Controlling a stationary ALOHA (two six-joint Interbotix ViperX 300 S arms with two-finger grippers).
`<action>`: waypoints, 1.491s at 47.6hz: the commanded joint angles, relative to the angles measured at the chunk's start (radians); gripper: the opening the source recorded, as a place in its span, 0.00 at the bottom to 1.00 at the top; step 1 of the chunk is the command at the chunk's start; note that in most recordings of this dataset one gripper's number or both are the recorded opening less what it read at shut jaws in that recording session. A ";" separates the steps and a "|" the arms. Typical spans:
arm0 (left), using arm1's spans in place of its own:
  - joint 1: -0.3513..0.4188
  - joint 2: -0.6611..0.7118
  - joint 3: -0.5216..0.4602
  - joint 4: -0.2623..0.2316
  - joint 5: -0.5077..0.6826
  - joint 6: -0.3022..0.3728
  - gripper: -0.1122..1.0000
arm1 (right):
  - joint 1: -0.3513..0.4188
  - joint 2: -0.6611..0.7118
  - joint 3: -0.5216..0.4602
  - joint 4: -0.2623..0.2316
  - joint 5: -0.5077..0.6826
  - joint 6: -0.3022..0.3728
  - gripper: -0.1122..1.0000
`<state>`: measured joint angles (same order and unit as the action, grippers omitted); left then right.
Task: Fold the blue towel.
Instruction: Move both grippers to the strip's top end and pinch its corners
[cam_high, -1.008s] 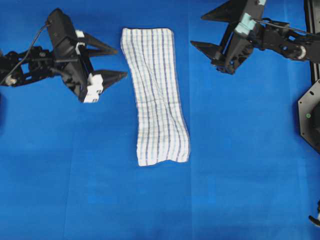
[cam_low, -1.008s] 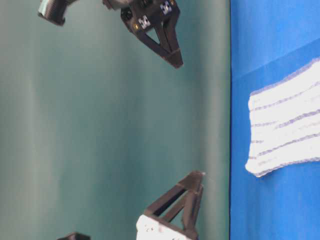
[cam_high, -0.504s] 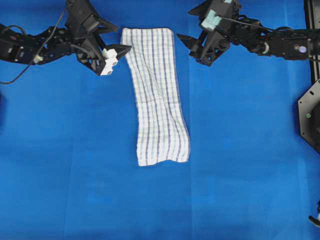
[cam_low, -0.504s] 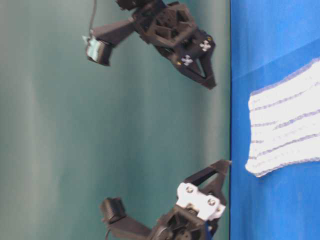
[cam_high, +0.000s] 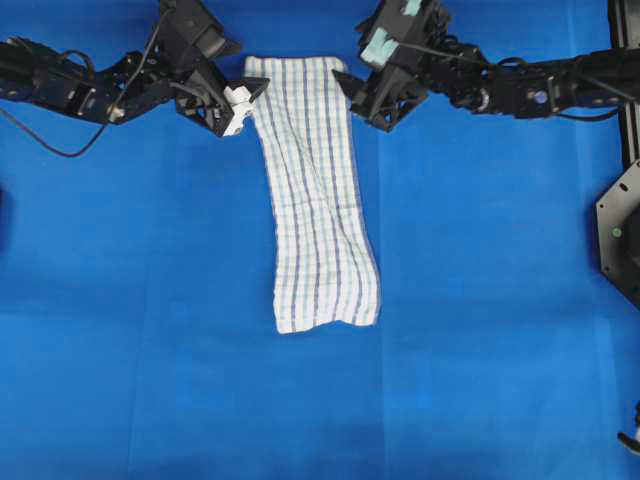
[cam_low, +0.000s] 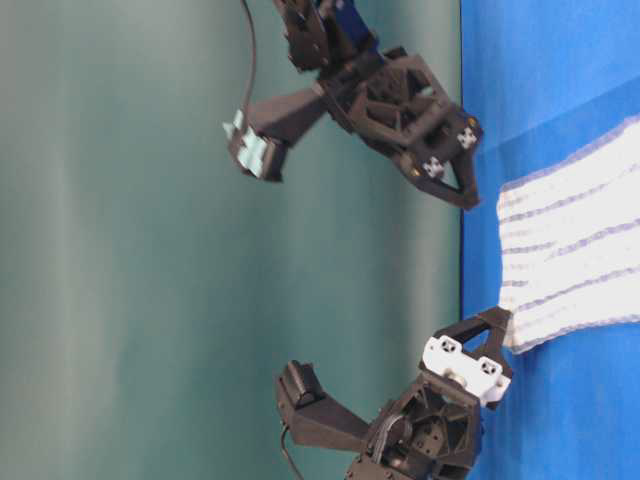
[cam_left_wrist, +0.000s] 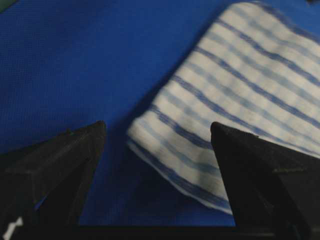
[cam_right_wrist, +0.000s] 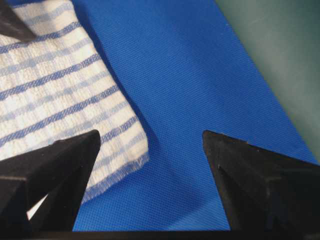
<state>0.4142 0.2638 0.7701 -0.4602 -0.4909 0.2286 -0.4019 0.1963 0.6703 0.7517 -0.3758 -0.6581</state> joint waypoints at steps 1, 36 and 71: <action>0.017 0.000 -0.021 0.003 -0.008 0.002 0.83 | -0.003 0.014 -0.038 -0.002 -0.009 0.003 0.90; 0.008 0.040 -0.048 0.003 0.031 -0.006 0.34 | -0.003 0.133 -0.091 -0.002 0.000 0.005 0.55; 0.002 -0.074 -0.089 0.005 0.066 0.141 0.14 | 0.003 0.052 -0.080 -0.002 0.014 0.005 0.09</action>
<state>0.4157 0.2654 0.6980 -0.4587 -0.4326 0.3497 -0.3973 0.3114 0.5952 0.7517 -0.3590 -0.6550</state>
